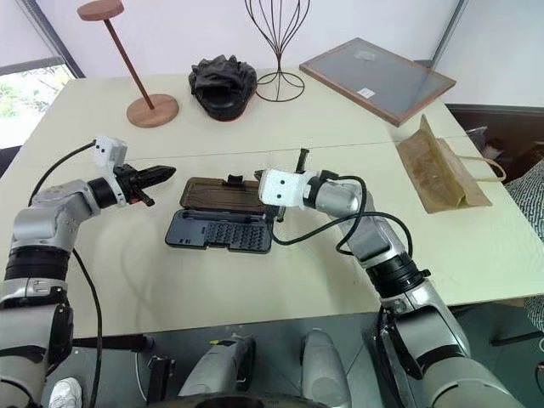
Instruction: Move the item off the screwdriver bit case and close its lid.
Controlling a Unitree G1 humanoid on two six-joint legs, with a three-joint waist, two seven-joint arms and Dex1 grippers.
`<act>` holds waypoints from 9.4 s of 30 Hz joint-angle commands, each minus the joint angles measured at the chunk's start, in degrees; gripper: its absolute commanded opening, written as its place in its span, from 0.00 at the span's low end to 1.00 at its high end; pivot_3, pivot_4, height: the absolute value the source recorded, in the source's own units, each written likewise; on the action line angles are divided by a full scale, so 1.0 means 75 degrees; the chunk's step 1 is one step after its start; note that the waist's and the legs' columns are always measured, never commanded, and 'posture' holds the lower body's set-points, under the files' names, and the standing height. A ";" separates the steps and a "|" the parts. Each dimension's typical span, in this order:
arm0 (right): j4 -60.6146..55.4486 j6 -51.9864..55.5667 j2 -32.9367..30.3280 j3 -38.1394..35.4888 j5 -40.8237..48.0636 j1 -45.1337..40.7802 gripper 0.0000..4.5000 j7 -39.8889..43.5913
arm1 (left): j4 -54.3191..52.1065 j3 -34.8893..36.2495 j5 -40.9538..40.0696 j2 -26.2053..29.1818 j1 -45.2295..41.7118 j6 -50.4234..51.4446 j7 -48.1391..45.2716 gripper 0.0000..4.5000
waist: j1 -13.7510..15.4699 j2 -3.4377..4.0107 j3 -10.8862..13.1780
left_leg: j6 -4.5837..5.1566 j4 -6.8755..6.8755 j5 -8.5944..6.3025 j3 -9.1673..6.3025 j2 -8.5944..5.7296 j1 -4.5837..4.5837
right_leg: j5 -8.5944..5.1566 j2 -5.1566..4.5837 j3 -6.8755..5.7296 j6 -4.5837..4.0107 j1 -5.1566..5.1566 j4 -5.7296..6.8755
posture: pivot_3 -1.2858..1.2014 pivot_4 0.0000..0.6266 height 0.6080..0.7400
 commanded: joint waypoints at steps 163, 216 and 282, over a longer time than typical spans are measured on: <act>-0.0443 0.9171 0.2214 -0.1464 0.1496 -0.1641 0.99 -0.1624 | -0.3320 0.0837 -0.1659 -0.0300 0.1567 0.2265 0.0858 0.00 | -0.0041 0.0005 -0.0007 | -0.0012 -0.0004 0.0003 -0.0007 0.0003 -0.0004 | 0.0010 0.0001 0.0004 -0.0015 -0.0023 0.0023 | 0.52 0.24 1.00; -0.0616 0.9844 0.2330 -0.1284 0.1891 -0.1896 0.64 -0.3947 | -0.3188 0.0700 -0.1466 -0.0363 0.1429 0.1901 0.1352 0.00 | 0.0020 0.0004 -0.0008 | -0.0011 -0.0014 0.0003 -0.0004 0.0006 -0.0003 | 0.0010 0.0004 0.0000 -0.0015 -0.0021 0.0008 | 0.52 0.24 1.00; -0.1436 1.1884 0.3620 -0.3689 0.0813 -0.1123 0.01 -0.6239 | -0.2729 0.0265 -0.1196 -0.0476 0.1089 0.1532 0.1237 0.00 | 0.0251 0.0004 -0.0009 | -0.0010 -0.0016 0.0002 -0.0010 -0.0005 -0.0005 | 0.0010 -0.0005 -0.0006 -0.0015 -0.0005 -0.0010 | 0.52 0.24 1.00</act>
